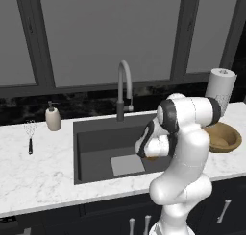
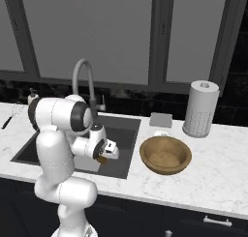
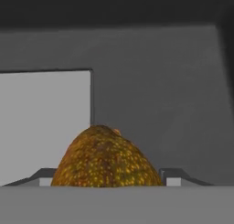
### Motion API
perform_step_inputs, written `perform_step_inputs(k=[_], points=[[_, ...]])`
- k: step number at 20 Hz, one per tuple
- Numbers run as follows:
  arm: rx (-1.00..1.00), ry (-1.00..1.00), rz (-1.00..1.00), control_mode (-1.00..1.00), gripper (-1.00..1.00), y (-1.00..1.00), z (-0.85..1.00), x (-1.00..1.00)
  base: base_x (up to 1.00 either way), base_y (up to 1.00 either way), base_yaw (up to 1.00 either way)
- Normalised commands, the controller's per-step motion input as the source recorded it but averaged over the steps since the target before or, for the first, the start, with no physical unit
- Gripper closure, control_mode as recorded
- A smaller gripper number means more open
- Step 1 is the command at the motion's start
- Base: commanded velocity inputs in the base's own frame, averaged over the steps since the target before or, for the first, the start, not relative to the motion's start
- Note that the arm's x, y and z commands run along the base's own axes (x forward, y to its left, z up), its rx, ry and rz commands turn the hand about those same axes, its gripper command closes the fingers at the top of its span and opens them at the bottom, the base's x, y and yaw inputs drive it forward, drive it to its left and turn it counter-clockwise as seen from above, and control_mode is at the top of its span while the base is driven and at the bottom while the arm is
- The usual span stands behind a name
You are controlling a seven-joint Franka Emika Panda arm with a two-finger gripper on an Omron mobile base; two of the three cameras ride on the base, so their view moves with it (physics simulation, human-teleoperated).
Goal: Pick the avocado from the sink and place it in the bowl. Then pick the bowl and place it in the microwave. Then close the microwave door and press the start button.
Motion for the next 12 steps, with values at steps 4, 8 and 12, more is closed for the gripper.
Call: perform_step_inputs(k=[4, 8, 12], points=[[0.0, -0.04, -0.11, -1.0, 1.0, -0.22, 1.0, -0.39, 0.0, 0.0, 0.0], [0.0, -0.01, -0.15, -1.0, 1.0, -0.03, 1.0, -0.02, 0.0, 0.0, 0.0], [0.01, 0.0, -0.17, -1.0, 1.0, -0.05, 1.0, -0.06, 0.0, 0.0, 0.0]])
